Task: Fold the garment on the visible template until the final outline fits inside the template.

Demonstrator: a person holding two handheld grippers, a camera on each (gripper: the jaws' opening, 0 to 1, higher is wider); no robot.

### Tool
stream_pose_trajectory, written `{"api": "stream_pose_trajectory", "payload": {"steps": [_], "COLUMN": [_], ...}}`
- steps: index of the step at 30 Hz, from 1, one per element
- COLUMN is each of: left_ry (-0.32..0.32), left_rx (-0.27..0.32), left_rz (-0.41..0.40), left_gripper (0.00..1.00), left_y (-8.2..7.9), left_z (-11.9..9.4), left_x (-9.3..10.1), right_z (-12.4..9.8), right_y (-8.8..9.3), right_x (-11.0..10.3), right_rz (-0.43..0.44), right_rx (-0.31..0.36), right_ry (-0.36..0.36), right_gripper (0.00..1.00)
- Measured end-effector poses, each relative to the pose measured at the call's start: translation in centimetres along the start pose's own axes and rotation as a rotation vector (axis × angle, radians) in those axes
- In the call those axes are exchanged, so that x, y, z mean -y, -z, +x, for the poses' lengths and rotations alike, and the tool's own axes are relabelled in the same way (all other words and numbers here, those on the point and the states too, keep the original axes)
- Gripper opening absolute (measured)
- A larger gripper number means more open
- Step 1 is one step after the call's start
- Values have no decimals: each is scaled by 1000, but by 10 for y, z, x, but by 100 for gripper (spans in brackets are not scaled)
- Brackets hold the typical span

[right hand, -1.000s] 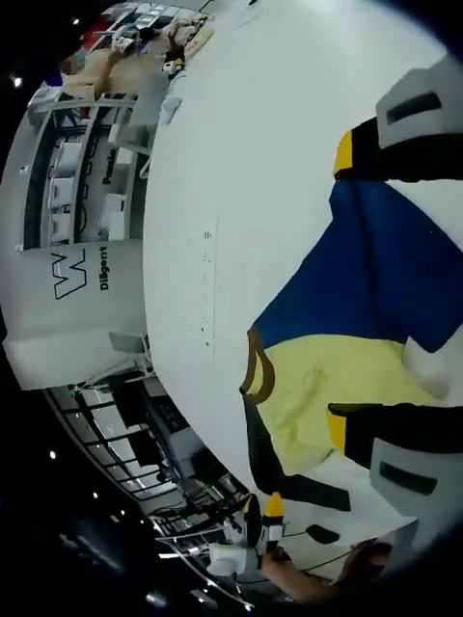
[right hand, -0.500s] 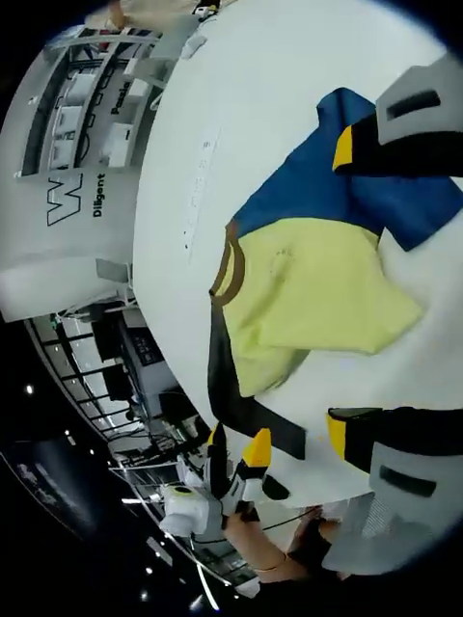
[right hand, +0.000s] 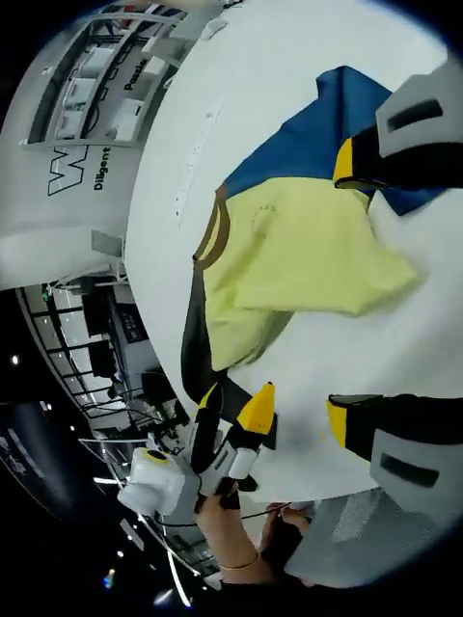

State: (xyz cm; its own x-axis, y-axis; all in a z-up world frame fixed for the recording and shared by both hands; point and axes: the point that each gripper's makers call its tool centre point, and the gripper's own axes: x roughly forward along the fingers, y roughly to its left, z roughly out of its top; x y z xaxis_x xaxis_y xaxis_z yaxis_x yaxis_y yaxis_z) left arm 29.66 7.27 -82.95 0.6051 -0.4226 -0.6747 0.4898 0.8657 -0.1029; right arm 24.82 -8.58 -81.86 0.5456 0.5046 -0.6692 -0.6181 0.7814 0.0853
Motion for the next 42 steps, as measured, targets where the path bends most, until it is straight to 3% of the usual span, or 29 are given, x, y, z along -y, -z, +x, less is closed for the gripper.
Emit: {"api": "stream_pose_trajectory", "payload": {"steps": [6, 11, 18, 21, 25, 27, 29, 38, 42], "left_ry": [7, 2, -19, -35, -45, -50, -45, -9, -5], "left_rx": [-37, -61, -45, -51, -42, -35, -40, 13, 56], "left_rz": [-27, 18, 40, 64, 59, 59, 78, 136, 116], "left_gripper": [63, 57, 45, 39, 24, 11, 6, 6, 6], "left_y": [7, 15, 9, 6, 3, 2, 2, -12, -23], "left_z": [14, 25, 36, 40, 45, 45, 45, 29, 20], "left_x": [-1, -2, -6, -9, -12, -12, -11, -5, -8], "right_z": [8, 13, 19, 21, 19, 17, 15, 2, -5], "right_y": [9, 14, 16, 15, 13, 11, 7, -7, -15], "right_x": [1, 2, 14, 15, 18, 19, 20, 17, 18], "right_rz": [-79, -141, -243, -194, -203, -194, -156, -99, -112], "right_rx": [-15, -31, -51, -44, -39, -32, -17, 40, 67], "right_ry": [12, 17, 77, 65, 72, 72, 70, 28, 17], "right_gripper": [58, 44, 22, 15, 5, 1, 0, 0, 0]}}
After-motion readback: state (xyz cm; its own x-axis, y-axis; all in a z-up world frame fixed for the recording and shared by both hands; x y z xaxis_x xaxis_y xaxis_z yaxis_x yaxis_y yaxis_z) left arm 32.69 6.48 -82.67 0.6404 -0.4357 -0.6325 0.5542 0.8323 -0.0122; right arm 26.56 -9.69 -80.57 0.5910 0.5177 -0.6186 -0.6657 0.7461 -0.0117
